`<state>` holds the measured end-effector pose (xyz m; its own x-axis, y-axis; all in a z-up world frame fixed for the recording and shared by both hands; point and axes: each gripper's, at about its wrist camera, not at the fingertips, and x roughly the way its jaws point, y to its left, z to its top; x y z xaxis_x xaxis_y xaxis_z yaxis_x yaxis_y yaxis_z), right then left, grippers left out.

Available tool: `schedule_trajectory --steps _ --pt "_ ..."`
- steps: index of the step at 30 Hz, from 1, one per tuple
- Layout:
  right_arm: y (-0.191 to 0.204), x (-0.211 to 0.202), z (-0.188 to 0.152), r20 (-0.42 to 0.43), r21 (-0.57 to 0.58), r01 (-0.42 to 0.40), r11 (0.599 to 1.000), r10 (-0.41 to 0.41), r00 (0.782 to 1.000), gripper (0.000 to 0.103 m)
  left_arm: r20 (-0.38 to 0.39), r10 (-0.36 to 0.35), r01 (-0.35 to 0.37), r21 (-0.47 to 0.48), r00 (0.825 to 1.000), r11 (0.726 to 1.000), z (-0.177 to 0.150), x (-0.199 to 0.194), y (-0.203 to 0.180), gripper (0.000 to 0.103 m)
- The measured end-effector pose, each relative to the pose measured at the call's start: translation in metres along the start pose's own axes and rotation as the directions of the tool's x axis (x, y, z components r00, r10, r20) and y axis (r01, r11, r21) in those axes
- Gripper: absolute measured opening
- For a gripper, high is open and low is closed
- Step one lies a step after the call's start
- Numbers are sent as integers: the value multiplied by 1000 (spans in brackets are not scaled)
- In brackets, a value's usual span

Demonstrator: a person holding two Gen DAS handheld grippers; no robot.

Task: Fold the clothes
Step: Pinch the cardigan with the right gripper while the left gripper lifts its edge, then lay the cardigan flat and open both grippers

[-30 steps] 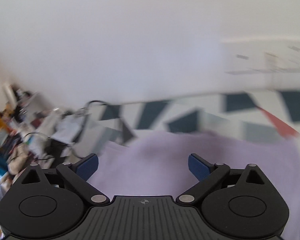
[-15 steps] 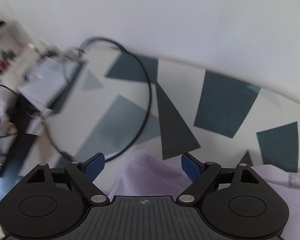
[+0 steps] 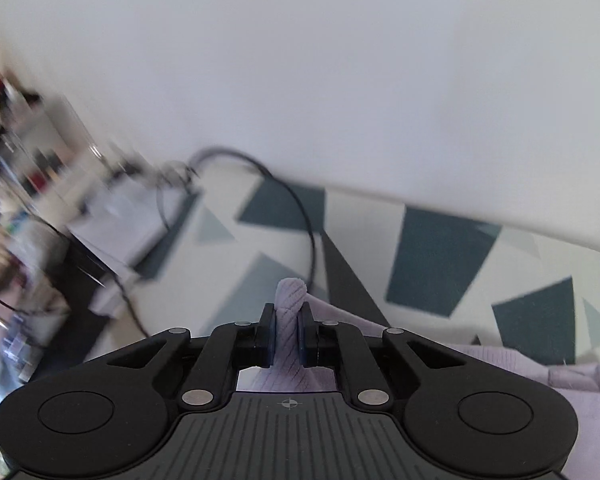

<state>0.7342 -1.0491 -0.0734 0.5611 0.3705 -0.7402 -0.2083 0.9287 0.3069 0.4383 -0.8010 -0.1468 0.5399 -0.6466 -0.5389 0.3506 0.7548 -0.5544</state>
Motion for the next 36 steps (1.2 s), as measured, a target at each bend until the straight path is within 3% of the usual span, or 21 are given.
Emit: schedule_trajectory --steps 1,2,6,10,16,20,22,23,24,26,29,32,36 --pt "-3 -4 1 13 10 -15 1000 15 1000 9 6 -12 12 -44 1000 999 1 -1 7 15" --pt "-5 -7 3 27 18 -24 1000 24 999 9 16 -24 26 -88 1000 996 0 -3 13 9" --pt "-6 -3 6 45 43 -56 998 54 998 9 70 -52 67 -221 996 973 -10 -15 29 7" --pt "9 28 2 -6 33 -43 999 43 999 9 86 -7 26 -227 996 974 -23 -19 25 6" --pt "25 91 -22 -99 -33 25 999 -28 995 9 104 51 -17 -300 993 954 -36 -23 32 6" --pt "32 101 -32 -55 -84 28 996 -33 998 10 99 61 -26 -320 993 947 -40 -25 36 7" --pt "33 95 -32 -34 -96 41 995 -45 998 17 77 75 -46 -321 994 946 -38 -25 36 14" --pt "33 91 -31 -23 -101 50 994 -52 998 37 63 83 -58 -322 995 945 -35 -26 36 22" --pt "33 84 -29 -7 -98 58 993 -59 998 69 50 103 -82 -322 993 943 -32 -29 34 27" --pt "26 57 -22 57 -50 69 996 -66 996 90 37 163 -144 -311 986 939 -25 -38 29 75" --pt "1 8 -20 113 26 34 999 -37 993 102 68 203 -178 -272 977 946 -16 -58 23 81" --pt "-39 -44 -40 119 112 55 992 -68 991 102 64 248 -226 -243 967 943 -8 -73 19 90" --pt "-102 -108 -88 89 227 111 968 -134 987 102 36 302 -293 -159 953 943 6 -76 14 94"
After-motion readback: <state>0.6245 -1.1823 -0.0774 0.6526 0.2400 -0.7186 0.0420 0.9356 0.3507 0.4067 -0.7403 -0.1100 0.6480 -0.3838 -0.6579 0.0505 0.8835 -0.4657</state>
